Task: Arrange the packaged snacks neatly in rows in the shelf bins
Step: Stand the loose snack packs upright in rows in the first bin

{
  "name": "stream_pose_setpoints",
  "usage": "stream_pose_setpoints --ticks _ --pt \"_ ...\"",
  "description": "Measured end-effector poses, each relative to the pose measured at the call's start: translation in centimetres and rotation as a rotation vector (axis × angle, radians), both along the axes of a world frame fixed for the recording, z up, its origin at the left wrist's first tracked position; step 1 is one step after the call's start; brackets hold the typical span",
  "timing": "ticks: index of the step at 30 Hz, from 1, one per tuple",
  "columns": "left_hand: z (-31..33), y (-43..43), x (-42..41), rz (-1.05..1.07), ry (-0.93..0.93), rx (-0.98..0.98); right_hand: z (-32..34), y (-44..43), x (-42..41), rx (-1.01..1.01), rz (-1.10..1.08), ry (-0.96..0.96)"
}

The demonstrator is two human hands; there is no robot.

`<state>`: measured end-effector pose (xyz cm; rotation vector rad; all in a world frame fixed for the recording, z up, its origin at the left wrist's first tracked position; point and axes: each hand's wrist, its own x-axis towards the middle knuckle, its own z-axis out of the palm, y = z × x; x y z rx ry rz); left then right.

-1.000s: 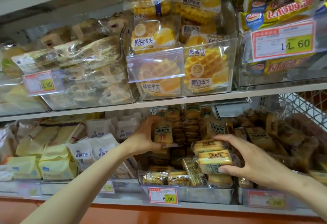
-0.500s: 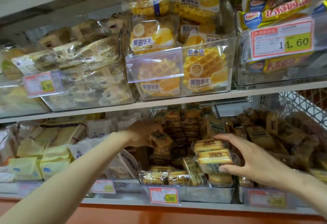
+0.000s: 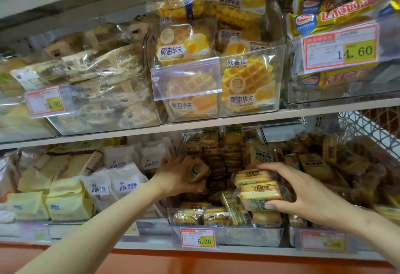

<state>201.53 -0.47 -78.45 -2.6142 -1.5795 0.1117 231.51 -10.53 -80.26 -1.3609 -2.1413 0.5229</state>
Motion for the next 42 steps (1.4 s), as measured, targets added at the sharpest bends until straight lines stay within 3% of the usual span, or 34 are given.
stream_pose_setpoints --ticks 4,8,12,17,24,32,42 --pt "1.3 0.4 -1.0 -0.034 0.017 -0.188 -0.1 0.1 0.0 -0.007 -0.005 -0.002" --pt "2.4 1.0 -0.9 -0.164 0.073 -0.199 -0.2 0.2 0.1 -0.003 -0.010 0.009" --pt "3.0 2.3 -0.5 -0.140 0.118 -0.240 -0.2 0.2 0.1 -0.002 -0.007 0.010" --pt "3.5 2.4 0.0 -0.125 -0.019 -0.210 -0.3 0.3 0.2 -0.001 -0.004 0.007" --pt "1.2 1.8 4.0 -0.130 -0.374 -0.185 -0.2 0.2 0.1 -0.014 -0.010 0.014" --pt "-3.6 3.3 3.4 -0.183 -0.316 -0.140 -0.3 0.1 0.1 -0.029 -0.007 0.033" --pt "-3.8 4.8 2.2 -0.161 -0.201 -0.185 -0.5 -0.2 0.1 -0.035 -0.009 0.036"
